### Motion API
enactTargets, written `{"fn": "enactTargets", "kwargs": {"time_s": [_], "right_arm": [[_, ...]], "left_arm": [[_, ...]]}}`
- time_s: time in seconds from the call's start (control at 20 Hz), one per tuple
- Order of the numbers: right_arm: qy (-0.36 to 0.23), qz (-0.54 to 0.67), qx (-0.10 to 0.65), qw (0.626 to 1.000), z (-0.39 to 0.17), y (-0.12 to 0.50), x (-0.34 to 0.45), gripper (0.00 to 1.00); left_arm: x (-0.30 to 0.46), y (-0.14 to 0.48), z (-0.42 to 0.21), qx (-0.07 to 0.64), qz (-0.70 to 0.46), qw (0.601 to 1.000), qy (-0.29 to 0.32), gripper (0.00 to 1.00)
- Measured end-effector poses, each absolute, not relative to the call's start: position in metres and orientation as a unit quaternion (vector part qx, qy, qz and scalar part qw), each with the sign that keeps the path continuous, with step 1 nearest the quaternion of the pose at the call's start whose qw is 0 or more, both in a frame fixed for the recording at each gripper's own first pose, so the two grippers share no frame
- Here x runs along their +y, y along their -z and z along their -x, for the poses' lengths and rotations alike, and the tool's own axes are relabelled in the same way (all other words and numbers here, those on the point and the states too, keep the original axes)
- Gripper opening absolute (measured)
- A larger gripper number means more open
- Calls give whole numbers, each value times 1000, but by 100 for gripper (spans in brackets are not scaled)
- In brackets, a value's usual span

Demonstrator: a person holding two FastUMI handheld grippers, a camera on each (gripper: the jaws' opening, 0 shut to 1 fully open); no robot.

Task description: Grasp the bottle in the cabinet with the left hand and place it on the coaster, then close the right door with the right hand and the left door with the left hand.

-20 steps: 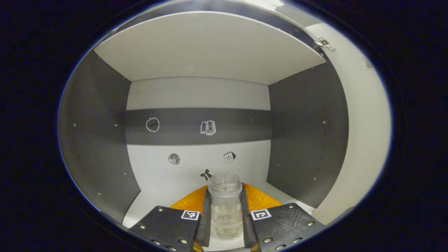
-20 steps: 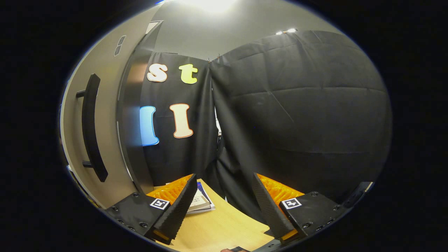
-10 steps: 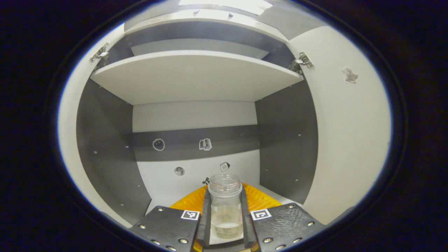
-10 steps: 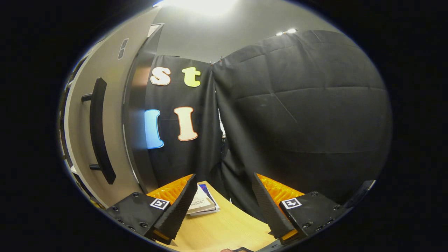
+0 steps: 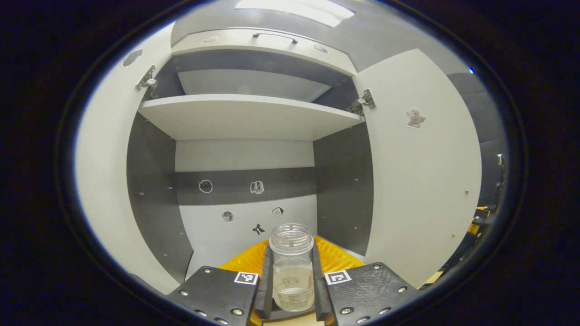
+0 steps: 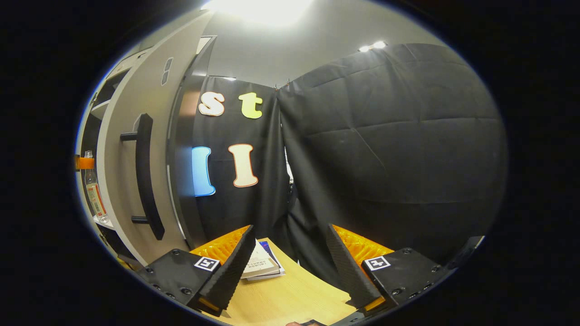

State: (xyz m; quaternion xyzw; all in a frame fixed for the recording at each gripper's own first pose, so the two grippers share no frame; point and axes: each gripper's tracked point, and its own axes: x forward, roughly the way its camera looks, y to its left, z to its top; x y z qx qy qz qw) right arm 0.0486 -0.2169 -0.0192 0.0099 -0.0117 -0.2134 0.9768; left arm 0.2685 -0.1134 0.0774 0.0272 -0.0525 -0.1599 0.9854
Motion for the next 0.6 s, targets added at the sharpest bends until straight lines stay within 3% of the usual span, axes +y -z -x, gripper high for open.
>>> {"fn": "enactTargets", "kwargs": {"time_s": [0.25, 0.3, 0.35, 0.4, 0.5, 0.6], "right_arm": [[199, -3, -3, 980, -39, 18, -204, 96], [197, 1, -5, 980, -36, 15, -201, 100], [196, 4, -6, 981, -34, 14, -200, 100], [194, 5, -6, 981, -32, 12, -198, 96], [190, 4, -6, 982, -28, 9, -194, 100], [187, 3, -8, 982, -23, 4, -191, 100]], "left_arm": [[-108, -44, -236, -50, -25, 983, 175, 36], [-108, -35, -229, -53, -25, 982, 179, 35], [-108, -23, -223, -54, -31, 981, 181, 41], [-110, -10, -219, -54, -37, 981, 183, 36], [-114, 18, -207, -45, -37, 979, 193, 41], [-120, 42, -197, -36, -27, 978, 204, 38]]}}
